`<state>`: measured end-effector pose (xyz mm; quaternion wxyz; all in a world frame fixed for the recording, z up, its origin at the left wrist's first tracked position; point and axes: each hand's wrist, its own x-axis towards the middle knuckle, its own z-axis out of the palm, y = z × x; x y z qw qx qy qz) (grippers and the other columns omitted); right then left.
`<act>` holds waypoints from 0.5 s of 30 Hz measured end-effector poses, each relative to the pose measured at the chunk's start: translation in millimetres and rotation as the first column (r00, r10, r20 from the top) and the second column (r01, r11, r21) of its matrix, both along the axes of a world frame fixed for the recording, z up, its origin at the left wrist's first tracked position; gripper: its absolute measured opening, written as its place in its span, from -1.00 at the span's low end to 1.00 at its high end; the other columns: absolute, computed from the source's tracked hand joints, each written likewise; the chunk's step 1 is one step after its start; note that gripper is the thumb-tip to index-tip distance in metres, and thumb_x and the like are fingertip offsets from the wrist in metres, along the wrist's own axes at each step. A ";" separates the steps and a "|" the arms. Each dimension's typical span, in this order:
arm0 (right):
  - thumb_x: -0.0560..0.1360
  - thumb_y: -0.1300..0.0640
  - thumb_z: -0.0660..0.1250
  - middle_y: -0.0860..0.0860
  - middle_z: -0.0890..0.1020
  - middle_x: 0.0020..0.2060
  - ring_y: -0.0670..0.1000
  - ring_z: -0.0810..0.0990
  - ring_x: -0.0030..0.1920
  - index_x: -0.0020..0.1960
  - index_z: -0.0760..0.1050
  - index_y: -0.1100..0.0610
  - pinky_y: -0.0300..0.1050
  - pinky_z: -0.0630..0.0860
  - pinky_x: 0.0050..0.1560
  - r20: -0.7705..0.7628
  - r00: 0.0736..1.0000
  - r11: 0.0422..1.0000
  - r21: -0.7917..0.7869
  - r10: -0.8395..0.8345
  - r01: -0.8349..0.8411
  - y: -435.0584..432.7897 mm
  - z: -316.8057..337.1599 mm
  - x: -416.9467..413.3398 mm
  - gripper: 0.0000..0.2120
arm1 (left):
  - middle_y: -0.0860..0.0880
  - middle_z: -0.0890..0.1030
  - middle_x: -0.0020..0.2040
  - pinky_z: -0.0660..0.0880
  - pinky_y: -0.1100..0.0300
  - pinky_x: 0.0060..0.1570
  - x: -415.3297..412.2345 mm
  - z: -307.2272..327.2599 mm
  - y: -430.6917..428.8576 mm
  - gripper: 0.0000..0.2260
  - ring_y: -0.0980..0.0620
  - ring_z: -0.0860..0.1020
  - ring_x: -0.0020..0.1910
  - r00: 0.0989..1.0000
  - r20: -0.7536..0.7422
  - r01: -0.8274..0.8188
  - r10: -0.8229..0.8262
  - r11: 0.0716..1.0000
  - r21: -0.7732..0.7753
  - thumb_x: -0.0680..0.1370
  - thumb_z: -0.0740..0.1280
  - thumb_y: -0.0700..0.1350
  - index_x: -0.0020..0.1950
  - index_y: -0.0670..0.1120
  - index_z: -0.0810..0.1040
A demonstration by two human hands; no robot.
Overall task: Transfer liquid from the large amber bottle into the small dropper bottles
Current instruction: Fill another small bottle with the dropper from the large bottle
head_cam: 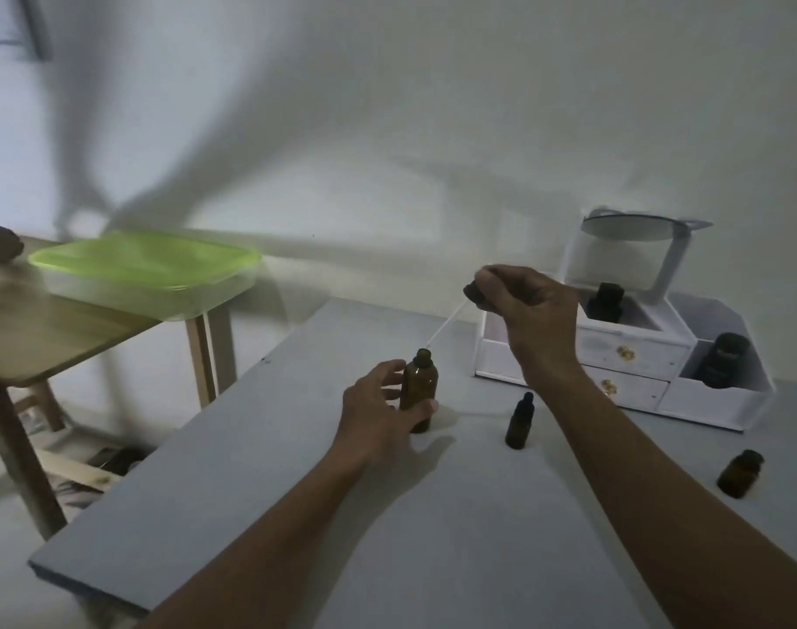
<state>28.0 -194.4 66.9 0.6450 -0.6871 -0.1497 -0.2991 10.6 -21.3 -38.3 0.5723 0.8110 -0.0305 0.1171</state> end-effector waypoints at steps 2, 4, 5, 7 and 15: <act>0.50 0.19 0.46 -0.04 0.73 -0.17 -0.13 0.74 -0.18 -0.01 0.65 0.05 -0.32 0.62 -0.10 0.009 1.000 1.000 -0.025 -0.009 0.009 2.3 -1.4 2.7 -0.92 | 0.00 0.60 0.21 0.51 0.23 0.10 3.1 0.7 -5.1 -0.43 0.06 0.56 0.07 1.000 -0.001 0.014 -0.014 1.000 0.002 0.37 0.57 -0.02 0.33 -0.02 0.49; 0.50 0.17 0.47 -0.03 0.73 -0.17 -0.10 0.75 -0.16 -0.02 0.66 0.05 -0.23 0.65 -0.04 0.016 1.000 0.997 -0.070 -0.012 0.013 4.6 -4.2 5.1 -0.92 | 0.01 0.61 0.20 0.47 0.31 0.05 6.3 -1.1 -6.5 -0.46 0.09 0.55 0.03 1.000 0.012 0.005 -0.005 1.000 0.023 0.38 0.56 -0.02 0.32 -0.01 0.50; 0.50 0.16 0.47 -0.02 0.74 -0.18 -0.08 0.75 -0.15 -0.02 0.67 0.05 -0.18 0.66 -0.01 0.016 1.000 0.995 -0.098 -0.010 0.011 6.2 -5.9 6.5 -0.93 | 0.01 0.62 0.20 0.45 0.35 0.00 7.5 -2.5 -6.1 -0.47 0.11 0.55 0.01 1.000 0.023 0.000 -0.001 1.000 0.031 0.39 0.56 -0.03 0.32 -0.01 0.50; 0.50 0.13 0.48 -0.02 0.75 -0.20 -0.05 0.75 -0.15 -0.02 0.68 0.06 -0.14 0.66 -0.01 0.011 1.000 0.988 -0.156 -0.002 0.004 10.5 -8.9 8.5 -0.93 | 0.01 0.62 0.19 0.44 0.37 0.00 8.5 -5.0 -5.0 -0.49 0.11 0.55 0.00 0.999 0.034 0.000 -0.001 0.999 0.034 0.40 0.55 -0.04 0.32 -0.02 0.51; 0.47 0.07 0.51 -0.13 0.71 -0.22 -0.26 0.69 -0.22 0.00 0.71 0.09 -0.54 0.49 -0.16 -0.065 0.998 0.876 -0.483 -0.019 -0.014 25.0 -39.8 19.2 -0.86 | 0.12 0.59 0.04 0.42 0.46 -0.08 10.4 -7.6 -2.8 -0.53 0.15 0.56 -0.04 0.999 0.054 0.000 -0.003 0.999 0.045 0.42 0.54 -0.02 0.29 0.01 0.52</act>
